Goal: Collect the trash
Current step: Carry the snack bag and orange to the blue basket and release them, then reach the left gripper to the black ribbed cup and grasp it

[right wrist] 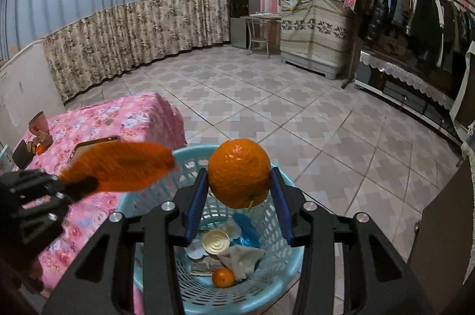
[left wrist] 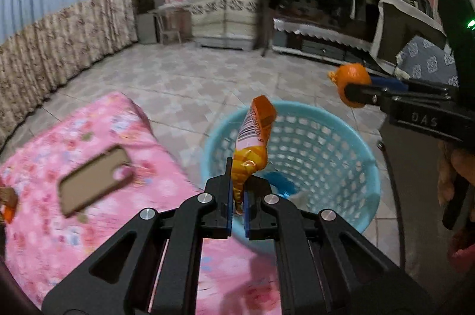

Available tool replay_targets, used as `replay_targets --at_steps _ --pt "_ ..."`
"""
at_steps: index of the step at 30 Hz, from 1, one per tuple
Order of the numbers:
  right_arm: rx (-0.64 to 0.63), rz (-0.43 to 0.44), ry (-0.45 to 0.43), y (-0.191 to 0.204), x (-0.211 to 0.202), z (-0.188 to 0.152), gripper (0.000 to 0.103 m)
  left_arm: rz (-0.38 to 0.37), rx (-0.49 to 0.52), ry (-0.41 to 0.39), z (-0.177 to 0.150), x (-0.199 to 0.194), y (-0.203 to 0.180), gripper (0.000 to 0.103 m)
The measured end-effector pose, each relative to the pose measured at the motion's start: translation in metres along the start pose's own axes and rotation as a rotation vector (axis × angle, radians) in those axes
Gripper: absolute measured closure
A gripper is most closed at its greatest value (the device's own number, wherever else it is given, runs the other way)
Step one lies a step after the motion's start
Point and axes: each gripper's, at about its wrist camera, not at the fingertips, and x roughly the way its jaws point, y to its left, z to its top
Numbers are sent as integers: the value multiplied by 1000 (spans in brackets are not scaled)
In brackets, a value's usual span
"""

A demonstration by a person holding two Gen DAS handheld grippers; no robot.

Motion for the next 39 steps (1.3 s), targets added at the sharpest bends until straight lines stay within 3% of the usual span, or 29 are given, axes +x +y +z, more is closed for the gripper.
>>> replay_targets --at_steps 2,4,6,9,15,25,27,28,29,39 --pt "8 -1 5 -4 3 -3 61 -8 1 14 0 9 -4 98" --pt "15 -2 13 -8 6 -6 61 -11 -7 27 -1 13 -4 87" --pt "22 -1 19 -9 10 -8 61 -6 -24 20 1 10 2 51" --pt "25 4 30 -7 14 -13 61 25 -38 -15 2 1 5 31" --pt "16 13 35 7 23 -18 61 126 -108 -99 7 -28 32 7" --pt "5 3 45 39 45 -25 57 323 -192 -170 -9 -91 103 5" --pt "3 -14 32 45 46 -27 46 359 -215 -171 -17 -101 123 5" --pt "2 -26 23 47 46 -28 30 384 -228 -166 -21 -106 134 5" --pt "-1 -38 14 51 46 -29 23 401 -236 -161 -22 -109 144 5" --pt "-43 -51 -38 100 41 -9 16 598 -350 -134 -78 -152 258 5"
